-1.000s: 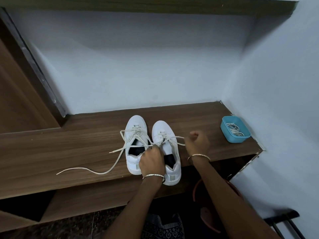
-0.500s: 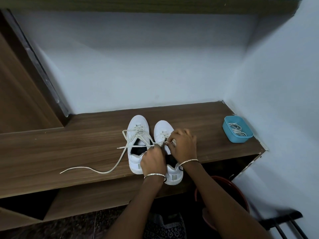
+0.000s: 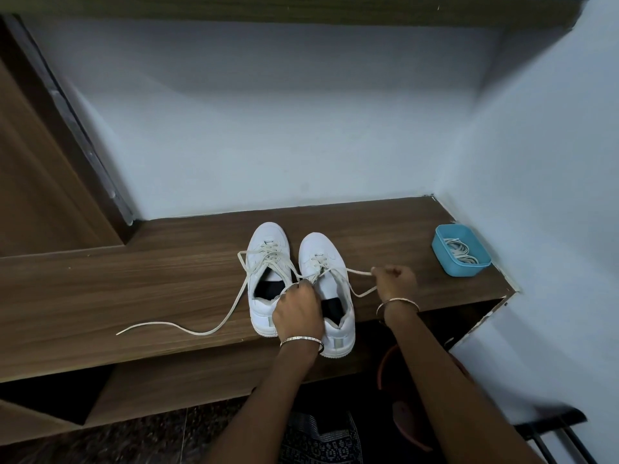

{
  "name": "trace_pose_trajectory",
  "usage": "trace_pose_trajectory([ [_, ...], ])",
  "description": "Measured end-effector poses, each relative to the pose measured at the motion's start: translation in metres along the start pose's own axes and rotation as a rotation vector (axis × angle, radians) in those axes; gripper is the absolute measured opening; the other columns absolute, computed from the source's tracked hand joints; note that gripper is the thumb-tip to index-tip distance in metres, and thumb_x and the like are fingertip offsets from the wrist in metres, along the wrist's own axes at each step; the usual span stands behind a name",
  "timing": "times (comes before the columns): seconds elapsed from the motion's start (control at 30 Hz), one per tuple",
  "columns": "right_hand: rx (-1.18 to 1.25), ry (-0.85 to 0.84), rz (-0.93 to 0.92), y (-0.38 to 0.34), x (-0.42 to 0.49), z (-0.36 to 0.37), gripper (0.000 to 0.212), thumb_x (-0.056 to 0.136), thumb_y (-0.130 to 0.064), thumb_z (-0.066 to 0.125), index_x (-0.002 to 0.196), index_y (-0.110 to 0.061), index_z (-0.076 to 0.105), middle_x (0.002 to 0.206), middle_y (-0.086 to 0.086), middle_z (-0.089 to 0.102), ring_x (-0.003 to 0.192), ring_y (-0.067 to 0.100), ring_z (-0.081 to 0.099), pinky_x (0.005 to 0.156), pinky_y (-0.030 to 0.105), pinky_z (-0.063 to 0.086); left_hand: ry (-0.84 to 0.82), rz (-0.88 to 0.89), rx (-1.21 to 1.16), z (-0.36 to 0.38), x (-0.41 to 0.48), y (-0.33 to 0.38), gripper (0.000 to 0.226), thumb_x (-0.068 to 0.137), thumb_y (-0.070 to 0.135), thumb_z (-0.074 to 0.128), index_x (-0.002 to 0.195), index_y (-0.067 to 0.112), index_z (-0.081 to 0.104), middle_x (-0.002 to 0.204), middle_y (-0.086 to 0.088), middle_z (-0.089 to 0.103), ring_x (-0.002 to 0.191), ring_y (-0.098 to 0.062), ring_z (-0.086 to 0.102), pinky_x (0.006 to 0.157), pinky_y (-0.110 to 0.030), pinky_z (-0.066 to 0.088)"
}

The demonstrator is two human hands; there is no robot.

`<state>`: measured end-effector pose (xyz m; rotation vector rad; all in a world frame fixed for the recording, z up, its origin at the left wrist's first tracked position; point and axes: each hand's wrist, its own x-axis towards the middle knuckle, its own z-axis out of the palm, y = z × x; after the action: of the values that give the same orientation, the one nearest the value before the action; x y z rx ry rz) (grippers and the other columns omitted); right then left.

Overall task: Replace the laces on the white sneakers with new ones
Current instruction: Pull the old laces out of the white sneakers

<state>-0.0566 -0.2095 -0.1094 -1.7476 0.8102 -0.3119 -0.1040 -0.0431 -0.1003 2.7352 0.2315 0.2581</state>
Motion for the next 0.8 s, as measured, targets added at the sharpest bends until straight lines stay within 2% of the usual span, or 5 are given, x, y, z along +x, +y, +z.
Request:
trace_pose_trajectory([
  [0.13,-0.341,-0.118,-0.707,-0.007,-0.025,0.013,0.027,0.075,-0.036,0.073,0.1,-0.027,0.07,0.107,-0.004,0.065,0.102,0.02,0.055,0.087,0.035,0.043,0.012,0.01,0.009,0.001,0.0,0.0,0.018,0.1,0.016,0.049,0.092,0.014,0.065,0.09,-0.006,0.071,0.085,-0.028,0.069,0.058,-0.03,0.037],
  [0.33,-0.819,-0.149,-1.064,-0.013,-0.045,0.036,0.007,0.082,-0.029,0.07,0.084,-0.024,0.074,0.112,-0.006,0.064,0.109,0.025,0.053,0.077,0.037,0.025,-0.009,-0.003,0.011,0.0,0.0,0.0,0.021,0.096,0.006,0.046,0.092,0.013,0.065,0.093,-0.008,0.071,0.088,-0.03,0.069,0.061,-0.031,0.041],
  [0.5,-0.638,-0.083,-0.902,-0.016,-0.041,0.032,0.013,0.086,-0.032,0.06,0.078,-0.024,0.067,0.097,-0.008,0.066,0.1,0.021,0.054,0.079,0.039,0.037,-0.005,0.003,0.027,0.001,0.001,-0.001,0.02,0.098,0.01,0.047,0.093,0.013,0.066,0.093,-0.008,0.071,0.087,-0.03,0.07,0.059,-0.031,0.038],
  [0.63,-0.279,-0.022,-0.545,-0.015,-0.024,0.022,0.009,0.086,-0.025,0.064,0.076,-0.024,0.065,0.088,-0.001,0.068,0.09,0.024,0.062,0.078,0.039,0.049,-0.02,-0.005,0.043,-0.001,0.0,-0.001,0.017,0.099,0.014,0.049,0.093,0.014,0.065,0.092,-0.006,0.071,0.086,-0.028,0.069,0.057,-0.031,0.037],
  [0.8,0.104,0.112,0.004,-0.01,0.007,0.001,0.019,0.09,-0.018,0.063,0.094,-0.003,0.073,0.097,0.019,0.072,0.096,0.035,0.066,0.078,0.032,0.046,-0.012,0.006,0.038,-0.002,-0.001,-0.002,0.016,0.099,0.015,0.051,0.092,0.015,0.065,0.09,-0.005,0.071,0.083,-0.026,0.069,0.056,-0.031,0.037],
])
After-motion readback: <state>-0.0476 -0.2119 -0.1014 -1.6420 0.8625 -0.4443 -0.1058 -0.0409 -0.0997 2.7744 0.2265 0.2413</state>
